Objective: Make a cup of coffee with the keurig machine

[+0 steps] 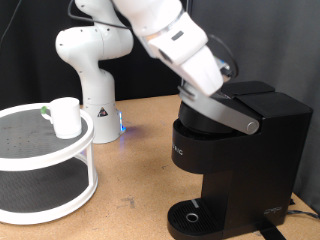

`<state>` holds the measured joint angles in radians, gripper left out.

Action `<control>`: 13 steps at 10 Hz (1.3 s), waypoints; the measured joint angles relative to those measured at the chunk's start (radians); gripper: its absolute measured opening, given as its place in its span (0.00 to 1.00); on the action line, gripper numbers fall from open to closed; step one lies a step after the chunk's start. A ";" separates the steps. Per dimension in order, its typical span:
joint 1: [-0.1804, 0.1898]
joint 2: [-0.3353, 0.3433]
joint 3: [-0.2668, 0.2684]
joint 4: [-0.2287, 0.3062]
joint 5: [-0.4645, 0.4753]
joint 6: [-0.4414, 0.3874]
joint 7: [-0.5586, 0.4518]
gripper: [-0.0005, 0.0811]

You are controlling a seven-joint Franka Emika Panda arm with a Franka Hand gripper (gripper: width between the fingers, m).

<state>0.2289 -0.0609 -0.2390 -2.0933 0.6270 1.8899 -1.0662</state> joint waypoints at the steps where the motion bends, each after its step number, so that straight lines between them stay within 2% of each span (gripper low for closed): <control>1: -0.004 0.006 -0.004 -0.014 -0.003 0.010 -0.026 0.01; 6: -0.008 0.010 -0.011 -0.088 -0.009 0.116 -0.111 0.01; 8: -0.008 0.004 -0.011 -0.101 -0.001 0.159 -0.131 0.01; 11: -0.008 0.002 -0.012 -0.106 0.007 0.172 -0.133 0.01; 13: -0.008 0.007 -0.019 -0.104 0.132 0.154 -0.150 0.01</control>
<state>0.2209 -0.0539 -0.2580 -2.1973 0.7585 2.0439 -1.2162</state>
